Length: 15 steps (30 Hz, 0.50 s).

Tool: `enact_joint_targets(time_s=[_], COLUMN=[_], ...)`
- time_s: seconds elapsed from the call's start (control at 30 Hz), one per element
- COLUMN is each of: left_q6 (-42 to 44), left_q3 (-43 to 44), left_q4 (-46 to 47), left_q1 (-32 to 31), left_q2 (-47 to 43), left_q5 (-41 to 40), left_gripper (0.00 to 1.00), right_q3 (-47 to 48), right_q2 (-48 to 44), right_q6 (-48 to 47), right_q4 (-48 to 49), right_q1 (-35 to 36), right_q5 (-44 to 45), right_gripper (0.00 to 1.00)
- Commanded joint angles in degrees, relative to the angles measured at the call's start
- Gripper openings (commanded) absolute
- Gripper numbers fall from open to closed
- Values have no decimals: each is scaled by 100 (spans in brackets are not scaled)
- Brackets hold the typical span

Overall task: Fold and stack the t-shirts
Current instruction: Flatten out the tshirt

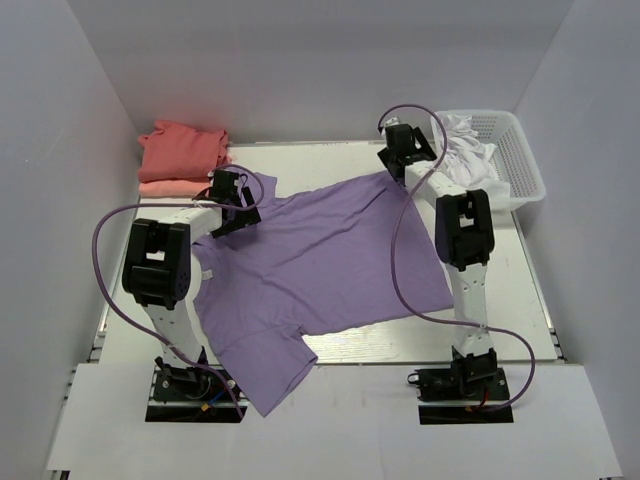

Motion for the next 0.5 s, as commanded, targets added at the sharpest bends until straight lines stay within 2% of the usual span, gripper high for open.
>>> enact_joint_targets(time_s=[0.0, 0.17, 0.23, 0.3, 0.37, 0.4, 0.47], left_q6=[-1, -1, -1, -1, -1, -1, -1], left_q3=[-253, -105, 1, 220, 274, 274, 519], left_q4=[-487, -487, -487, -557, -470, -400, -539], left_q1=[64, 64, 64, 12, 12, 12, 12], left_q2=[262, 157, 157, 34, -44, -106, -107], left_q5=[139, 192, 254, 429, 657, 710, 658], left_gripper=[99, 99, 99, 99, 99, 99, 99], right_q3=[-38, -468, -809, -1038, -446, -277, -441], right_q2=[-825, -1406, -1537, -1469, -1293, -1057, -1063], right_q6=[609, 1786, 2477, 2675, 2998, 3453, 3685], right_q4=[-642, -1110, -1093, -927, -1353, -1644, -1464], right_q1=[69, 157, 122, 157, 166, 149, 122], right_q5=[-725, -2577, -3002, -3564, -3917, -3726, -4221], right_gripper=[90, 90, 90, 90, 90, 90, 90])
